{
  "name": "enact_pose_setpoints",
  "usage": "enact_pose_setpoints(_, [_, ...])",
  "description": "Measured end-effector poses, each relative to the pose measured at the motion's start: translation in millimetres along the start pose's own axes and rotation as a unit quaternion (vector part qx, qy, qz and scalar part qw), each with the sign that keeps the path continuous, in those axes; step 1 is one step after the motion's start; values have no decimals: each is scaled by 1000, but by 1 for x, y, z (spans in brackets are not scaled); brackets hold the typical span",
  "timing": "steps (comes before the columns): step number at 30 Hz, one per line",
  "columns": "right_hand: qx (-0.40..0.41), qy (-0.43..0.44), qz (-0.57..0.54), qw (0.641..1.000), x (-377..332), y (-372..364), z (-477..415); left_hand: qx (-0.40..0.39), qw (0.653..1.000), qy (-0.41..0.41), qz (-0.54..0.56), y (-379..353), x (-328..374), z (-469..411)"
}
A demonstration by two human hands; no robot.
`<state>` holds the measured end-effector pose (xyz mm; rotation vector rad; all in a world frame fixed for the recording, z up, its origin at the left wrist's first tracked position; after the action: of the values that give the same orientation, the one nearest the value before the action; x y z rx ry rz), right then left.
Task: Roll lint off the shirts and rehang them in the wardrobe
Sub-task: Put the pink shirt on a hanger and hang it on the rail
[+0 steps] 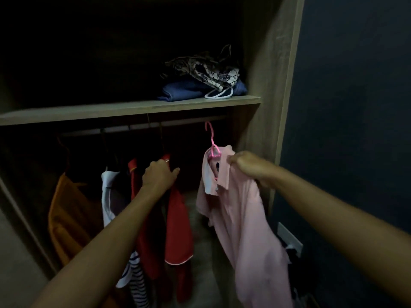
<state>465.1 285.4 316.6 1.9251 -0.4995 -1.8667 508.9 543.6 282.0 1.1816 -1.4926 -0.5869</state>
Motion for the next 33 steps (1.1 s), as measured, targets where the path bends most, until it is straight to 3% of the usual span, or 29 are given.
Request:
enact_pose_setpoints(12, [65, 81, -43, 994, 11, -44, -100, -17, 996, -25, -82, -26, 7, -14])
enact_pose_setpoints(27, [34, 50, 3, 998, 50, -68, -147, 7, 993, -63, -101, -34, 2, -20])
enact_pose_setpoints(33, [100, 63, 14, 993, 58, -72, -145, 45, 989, -95, -104, -29, -10, -13])
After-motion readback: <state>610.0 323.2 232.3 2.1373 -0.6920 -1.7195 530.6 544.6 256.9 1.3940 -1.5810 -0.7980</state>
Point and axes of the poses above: each hand's wrist, its own z-axis away from the middle knuckle, its own y-axis out of the back of the hand, x = y × z, the point moved 4 cm from there along -z, towards the middle knuckle, and after that the axes turned 1 degree about -z, right-handed, at the moved point
